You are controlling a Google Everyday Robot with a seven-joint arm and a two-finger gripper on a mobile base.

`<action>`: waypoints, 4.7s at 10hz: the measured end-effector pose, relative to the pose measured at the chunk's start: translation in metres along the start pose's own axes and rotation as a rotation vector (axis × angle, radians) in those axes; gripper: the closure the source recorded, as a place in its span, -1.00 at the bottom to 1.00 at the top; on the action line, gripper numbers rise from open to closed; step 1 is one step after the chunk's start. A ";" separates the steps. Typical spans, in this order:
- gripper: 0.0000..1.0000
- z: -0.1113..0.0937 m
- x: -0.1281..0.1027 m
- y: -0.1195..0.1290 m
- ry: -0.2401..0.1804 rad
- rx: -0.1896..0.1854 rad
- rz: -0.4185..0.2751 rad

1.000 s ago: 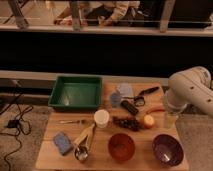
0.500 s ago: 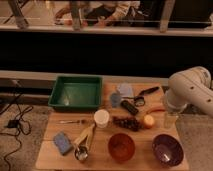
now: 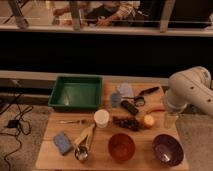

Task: Place apple in purple bowl

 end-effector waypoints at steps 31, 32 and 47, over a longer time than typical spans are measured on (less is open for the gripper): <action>-0.60 0.090 -0.046 -0.017 -0.102 -0.131 -0.005; -0.60 0.095 -0.044 -0.016 -0.102 -0.137 -0.001; -0.60 0.137 -0.041 -0.021 -0.111 -0.204 0.020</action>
